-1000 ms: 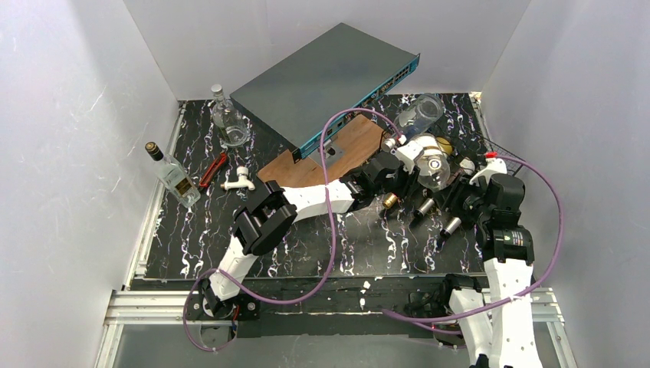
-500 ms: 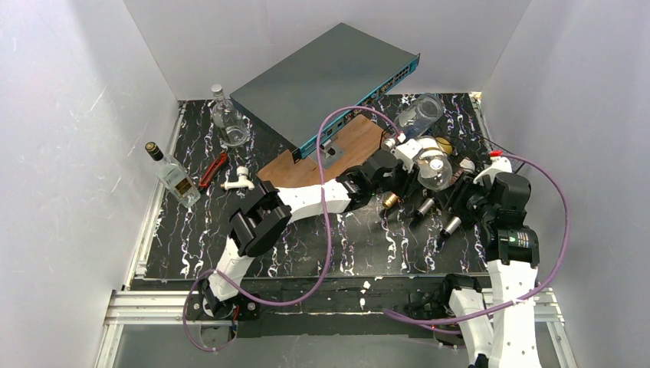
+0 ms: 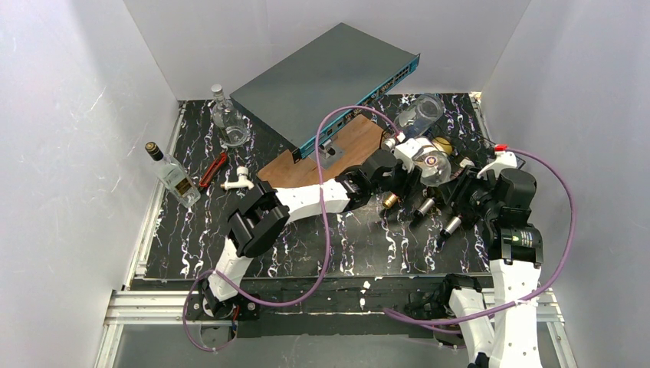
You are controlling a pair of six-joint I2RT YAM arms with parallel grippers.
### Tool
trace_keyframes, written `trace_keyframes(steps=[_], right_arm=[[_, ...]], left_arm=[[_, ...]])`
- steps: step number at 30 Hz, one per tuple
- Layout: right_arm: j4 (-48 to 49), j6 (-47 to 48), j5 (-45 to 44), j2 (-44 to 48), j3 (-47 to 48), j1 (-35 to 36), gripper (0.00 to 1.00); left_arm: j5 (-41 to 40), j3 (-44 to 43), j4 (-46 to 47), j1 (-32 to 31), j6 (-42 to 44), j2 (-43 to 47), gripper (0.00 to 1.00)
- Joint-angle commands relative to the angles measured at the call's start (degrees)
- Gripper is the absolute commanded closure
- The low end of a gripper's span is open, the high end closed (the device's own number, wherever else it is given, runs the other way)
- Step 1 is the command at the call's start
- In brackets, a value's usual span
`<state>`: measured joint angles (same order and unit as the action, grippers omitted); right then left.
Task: Take the wine bottle off the wine rack
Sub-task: Pick up the wine bottle from the wine rack.
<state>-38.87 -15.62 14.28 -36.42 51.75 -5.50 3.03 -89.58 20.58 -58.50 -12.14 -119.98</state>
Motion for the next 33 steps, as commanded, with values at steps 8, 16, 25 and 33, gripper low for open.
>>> trace_keyframes(steps=[8,16,25,33], right_arm=[[7.3,-0.6,8.2,-0.6,1.2,1.2,0.99],[7.5,-0.7,7.3,-1.5,0.7,1.1,0.99],[7.4,-0.7,7.4,-1.7,0.7,1.1,0.99],[7.6,-0.8,8.2,-1.9,0.7,1.0,0.99]], left_arm=[[2.3,2.3,5.2,-0.1,10.7,6.5,0.29],[4.3,6.4,6.0,-0.1,23.2,9.0,0.2],[5.4,17.1,14.4,-0.4,36.4,15.0,0.02],[4.2,18.8,17.9,-0.4,49.1,15.0,0.02]])
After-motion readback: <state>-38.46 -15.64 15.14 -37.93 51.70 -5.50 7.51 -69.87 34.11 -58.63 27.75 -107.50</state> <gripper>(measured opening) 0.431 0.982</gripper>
